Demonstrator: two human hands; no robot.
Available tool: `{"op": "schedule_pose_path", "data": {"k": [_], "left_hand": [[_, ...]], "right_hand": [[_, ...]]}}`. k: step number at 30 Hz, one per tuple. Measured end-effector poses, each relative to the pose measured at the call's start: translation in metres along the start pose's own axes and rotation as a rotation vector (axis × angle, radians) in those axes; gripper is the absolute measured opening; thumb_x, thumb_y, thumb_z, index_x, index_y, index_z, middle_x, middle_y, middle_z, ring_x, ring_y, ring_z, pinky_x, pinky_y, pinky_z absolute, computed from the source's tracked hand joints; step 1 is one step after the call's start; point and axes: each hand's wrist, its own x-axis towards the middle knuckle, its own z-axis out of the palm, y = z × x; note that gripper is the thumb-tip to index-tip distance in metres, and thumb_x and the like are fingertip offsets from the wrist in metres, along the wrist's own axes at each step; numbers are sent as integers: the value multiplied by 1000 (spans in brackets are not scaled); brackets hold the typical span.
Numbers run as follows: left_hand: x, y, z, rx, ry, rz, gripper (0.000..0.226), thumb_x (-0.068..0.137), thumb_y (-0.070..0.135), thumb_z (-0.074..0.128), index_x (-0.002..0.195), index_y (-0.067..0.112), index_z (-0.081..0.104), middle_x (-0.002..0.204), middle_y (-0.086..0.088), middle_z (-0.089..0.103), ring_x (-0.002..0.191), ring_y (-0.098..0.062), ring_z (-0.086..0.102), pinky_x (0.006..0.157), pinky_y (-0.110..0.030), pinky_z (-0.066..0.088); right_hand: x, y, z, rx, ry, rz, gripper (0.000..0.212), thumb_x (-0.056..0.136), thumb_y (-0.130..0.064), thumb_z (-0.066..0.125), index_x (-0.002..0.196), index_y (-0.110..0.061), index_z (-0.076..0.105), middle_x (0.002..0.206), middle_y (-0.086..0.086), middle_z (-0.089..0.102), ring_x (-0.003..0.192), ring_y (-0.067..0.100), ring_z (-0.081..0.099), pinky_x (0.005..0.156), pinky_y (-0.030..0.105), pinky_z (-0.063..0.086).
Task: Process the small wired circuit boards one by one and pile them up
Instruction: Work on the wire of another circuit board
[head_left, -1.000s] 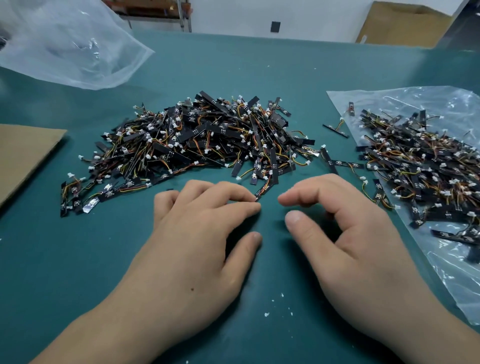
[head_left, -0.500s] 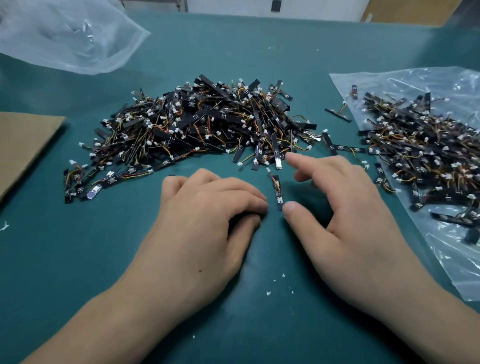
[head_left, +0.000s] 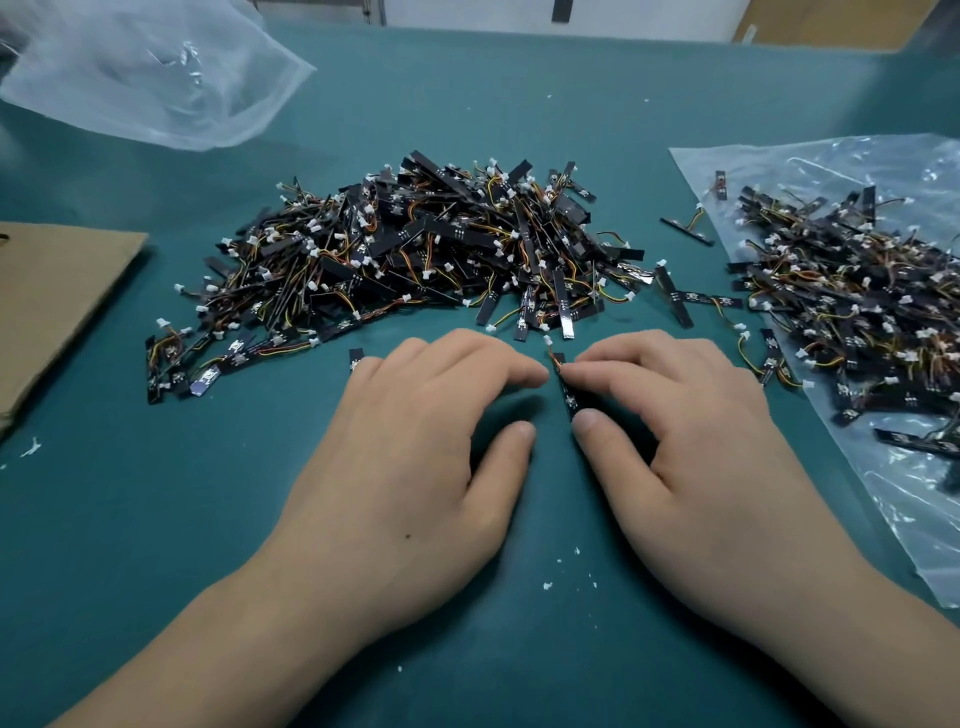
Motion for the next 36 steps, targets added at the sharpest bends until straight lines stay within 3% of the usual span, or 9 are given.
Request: {"op": "schedule_pose_path", "data": {"k": [7, 11, 14, 16, 20, 24, 28, 32, 36], "left_hand": [[0, -2, -1, 20, -41, -18, 41, 93, 43, 54, 133, 42, 60, 138, 26, 52, 113, -11, 53, 101, -46, 40], [-1, -2, 2, 47, -28, -10, 25, 92, 43, 55, 113, 43, 70, 131, 25, 57, 117, -14, 48, 104, -51, 39], [-1, -3, 3, -37, 35, -28, 15, 91, 35, 57, 94, 39, 71, 115, 26, 61, 112, -11, 51, 106, -57, 40], [0, -3, 2, -52, 68, -16, 12, 93, 32, 57, 92, 38, 67, 103, 25, 61, 101, -8, 53, 99, -51, 44], [1, -2, 2, -53, 112, -11, 11, 93, 31, 58, 93, 36, 67, 80, 31, 55, 83, -2, 51, 81, -30, 42], [-1, -2, 0, -184, 195, -34, 11, 95, 23, 68, 95, 34, 70, 75, 35, 55, 69, 8, 52, 67, -3, 35], [-1, 0, -2, -281, 138, -45, 6, 94, 33, 65, 98, 35, 69, 78, 31, 61, 61, -6, 59, 59, -9, 40], [-1, 1, 0, -179, 85, -36, 15, 96, 43, 56, 92, 36, 69, 85, 26, 64, 80, -5, 60, 70, -24, 43], [0, -1, -1, -213, 87, -52, 15, 94, 40, 59, 86, 34, 70, 75, 27, 62, 73, 3, 57, 63, -11, 36]], "right_hand": [[-1, 1, -1, 107, -23, -99, 17, 91, -24, 65, 96, -34, 77, 106, -26, 67, 104, 9, 60, 89, 44, 46], [0, 3, -2, 154, -57, -108, 30, 87, -9, 61, 92, -34, 74, 102, -25, 67, 102, 9, 60, 89, 45, 47], [1, 2, -2, 145, -47, -66, 20, 90, -24, 62, 104, -35, 71, 105, -25, 65, 106, 6, 58, 94, 41, 47], [0, 0, -3, 122, -44, -46, 21, 92, -37, 61, 109, -34, 73, 113, -24, 63, 114, 6, 56, 101, 41, 44], [-1, -2, -4, 119, -87, -34, 19, 91, -52, 60, 95, -39, 72, 117, -24, 59, 120, 0, 50, 104, 34, 34], [-1, -3, -3, 119, -95, -40, 14, 91, -49, 62, 90, -38, 69, 117, -23, 60, 118, 2, 51, 100, 34, 34], [0, -1, -4, 212, -55, -38, 12, 94, -42, 61, 87, -34, 66, 108, -25, 64, 114, 3, 57, 99, 38, 40], [1, -2, -6, 289, -53, -21, 14, 97, -39, 58, 89, -31, 66, 100, -19, 68, 106, 9, 61, 96, 43, 45], [1, -2, -6, 285, -53, -24, 17, 96, -43, 57, 89, -31, 66, 98, -17, 69, 104, 10, 62, 95, 42, 45]]}}
